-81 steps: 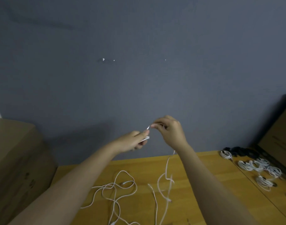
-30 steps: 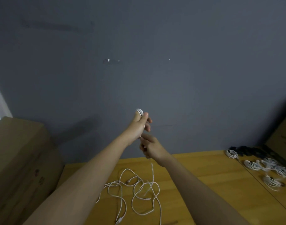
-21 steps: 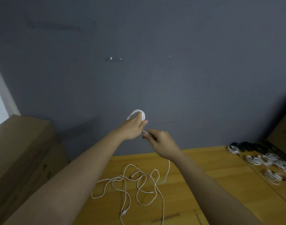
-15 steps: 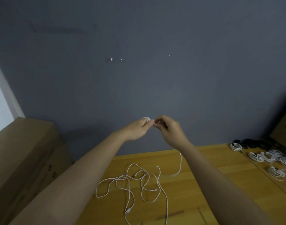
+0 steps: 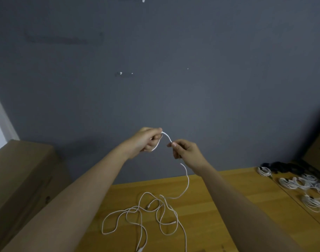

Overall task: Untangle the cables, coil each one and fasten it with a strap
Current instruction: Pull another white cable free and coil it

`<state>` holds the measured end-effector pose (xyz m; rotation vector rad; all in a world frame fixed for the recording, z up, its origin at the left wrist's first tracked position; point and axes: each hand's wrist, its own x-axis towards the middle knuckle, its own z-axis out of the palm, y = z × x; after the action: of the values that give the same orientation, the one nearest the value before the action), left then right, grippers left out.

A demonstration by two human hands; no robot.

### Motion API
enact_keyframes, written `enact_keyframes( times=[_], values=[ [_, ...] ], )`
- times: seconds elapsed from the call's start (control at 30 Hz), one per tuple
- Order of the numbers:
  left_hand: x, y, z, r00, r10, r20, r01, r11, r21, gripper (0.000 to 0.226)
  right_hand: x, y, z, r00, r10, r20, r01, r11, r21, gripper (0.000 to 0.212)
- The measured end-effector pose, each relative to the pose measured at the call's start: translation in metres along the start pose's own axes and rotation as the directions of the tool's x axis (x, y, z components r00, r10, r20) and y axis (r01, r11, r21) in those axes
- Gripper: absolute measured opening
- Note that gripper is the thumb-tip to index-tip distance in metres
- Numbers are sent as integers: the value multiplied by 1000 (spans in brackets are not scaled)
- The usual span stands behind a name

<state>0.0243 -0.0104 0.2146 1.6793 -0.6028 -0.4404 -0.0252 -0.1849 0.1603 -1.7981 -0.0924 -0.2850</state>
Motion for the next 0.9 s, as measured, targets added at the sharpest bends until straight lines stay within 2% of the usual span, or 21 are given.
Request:
enact_keyframes(
  times=[0.1, 0.17, 0.23, 0.3, 0.4, 0.47, 0.53, 0.57, 0.67, 0.7, 0.77, 0.9],
  values=[
    [9, 7, 1, 999, 54, -7, -54, 975, -215, 36, 5, 5, 8, 996, 49, 77, -54, 997, 59, 26],
    [14, 5, 1, 995, 86, -56, -100, 932, -349, 33, 12, 8, 15, 996, 47, 80, -56, 992, 112, 26],
    [18, -2, -2, 987, 104, -119, -145, 898, -415, 30, 22, 11, 16, 999, 5, -32, -4, 999, 45, 24],
    [18, -12, -6, 985, 84, -147, -139, 899, -416, 29, 33, 15, 13, 977, -72, -200, 46, 991, -129, 19],
    [14, -21, -8, 999, 34, -31, -43, 914, -404, 30, 51, 14, 2, 915, -139, -378, 29, 958, -284, 24],
    [11, -16, -8, 994, 18, 110, 32, 897, -440, 30, 60, 12, 0, 917, -93, -388, -40, 947, -320, 31],
    [11, -8, -5, 983, 49, 179, 45, 872, -488, 30, 61, 16, 12, 965, -12, -263, -71, 951, -302, 38],
    [13, -4, -2, 985, 71, 159, 20, 858, -513, 30, 57, 19, 23, 982, 30, -185, -74, 969, -237, 40],
    [21, 2, 3, 994, 82, -73, -108, 825, -555, 24, 38, 26, 57, 994, 113, 5, -112, 993, -46, 34],
    [23, 1, 2, 983, 78, -169, -154, 851, -503, 22, 32, 27, 64, 993, 107, 56, -104, 994, -42, 29],
    [25, -6, -2, 948, 89, -304, -175, 947, -268, 20, 20, 25, 71, 986, 73, 149, -61, 994, -87, 22],
    [26, -25, -18, 904, 180, -387, -159, 984, 85, 19, 1, 16, 65, 913, 115, 391, 20, 946, -325, 25]
  ],
)
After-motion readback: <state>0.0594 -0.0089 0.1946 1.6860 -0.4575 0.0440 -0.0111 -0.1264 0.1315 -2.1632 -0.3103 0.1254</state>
